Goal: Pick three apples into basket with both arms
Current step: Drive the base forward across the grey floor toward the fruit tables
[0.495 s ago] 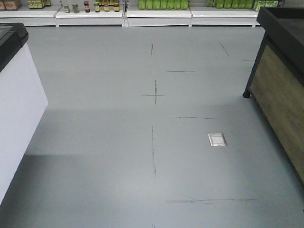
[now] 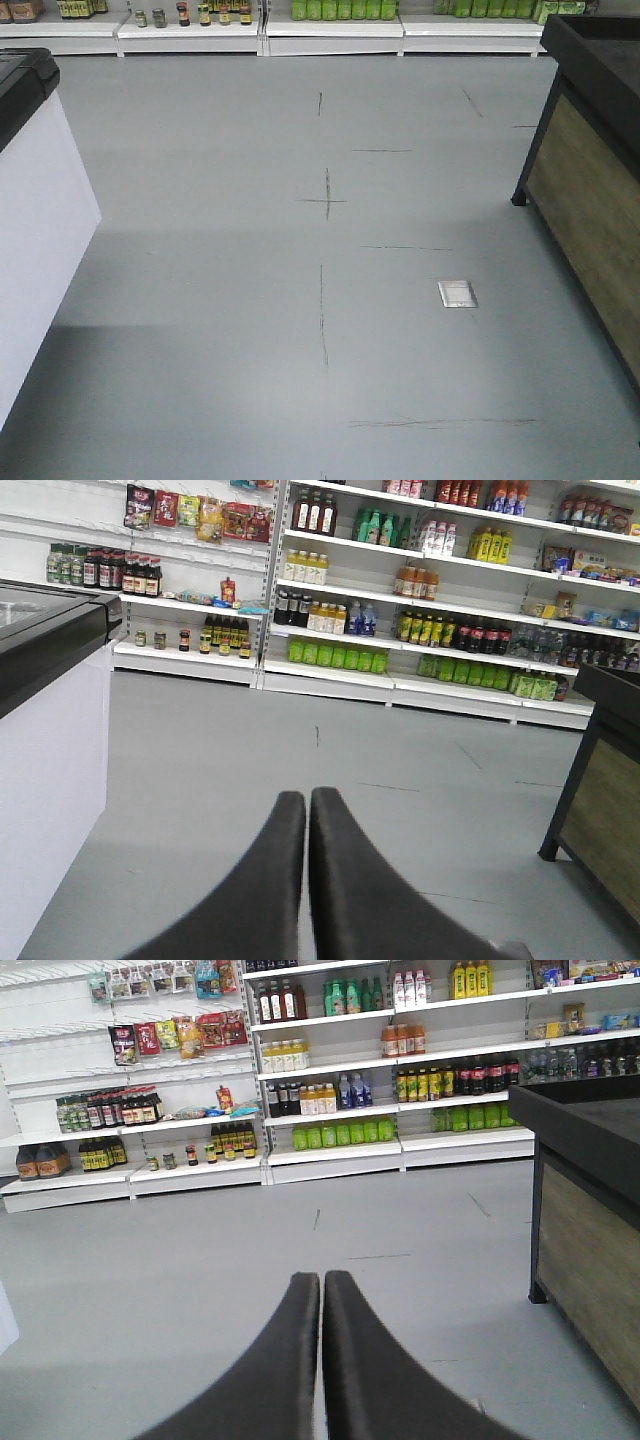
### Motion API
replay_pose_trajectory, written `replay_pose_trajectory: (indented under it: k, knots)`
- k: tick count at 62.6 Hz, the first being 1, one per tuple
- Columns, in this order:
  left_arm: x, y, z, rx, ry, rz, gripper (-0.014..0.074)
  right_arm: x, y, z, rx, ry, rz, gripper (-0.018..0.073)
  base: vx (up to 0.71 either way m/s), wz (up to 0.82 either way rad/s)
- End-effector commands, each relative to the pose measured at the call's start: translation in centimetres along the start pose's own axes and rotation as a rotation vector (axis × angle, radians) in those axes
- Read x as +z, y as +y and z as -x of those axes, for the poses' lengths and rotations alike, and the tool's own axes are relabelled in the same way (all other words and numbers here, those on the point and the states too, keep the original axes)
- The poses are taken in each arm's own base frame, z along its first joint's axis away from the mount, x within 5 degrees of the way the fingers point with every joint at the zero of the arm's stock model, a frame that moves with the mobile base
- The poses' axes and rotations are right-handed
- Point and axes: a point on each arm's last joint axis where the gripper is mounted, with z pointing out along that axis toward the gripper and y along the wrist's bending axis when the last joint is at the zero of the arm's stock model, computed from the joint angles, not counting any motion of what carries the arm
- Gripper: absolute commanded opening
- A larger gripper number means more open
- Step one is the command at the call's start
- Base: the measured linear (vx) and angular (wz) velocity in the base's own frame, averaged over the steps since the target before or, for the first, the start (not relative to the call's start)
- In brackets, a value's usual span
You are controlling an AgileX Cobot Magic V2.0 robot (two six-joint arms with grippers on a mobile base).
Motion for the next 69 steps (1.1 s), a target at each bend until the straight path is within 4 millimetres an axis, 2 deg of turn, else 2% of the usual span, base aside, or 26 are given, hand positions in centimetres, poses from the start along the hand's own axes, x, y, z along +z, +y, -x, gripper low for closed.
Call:
replay_pose_trajectory:
  k: [1,69]
  knots:
    - [-0.19,-0.27,1.57,-0.011,-0.106,-0.019,-0.0006,-0.06,0.02,0.31,-0.013,-0.074,0.003,-0.0005,0.0,0.0]
    - [-0.19,-0.27,1.57,-0.011,-0.106,-0.019,-0.0006,-0.06,0.02,0.31,-0.013,-0.074,0.003,-0.0005,0.0,0.0]
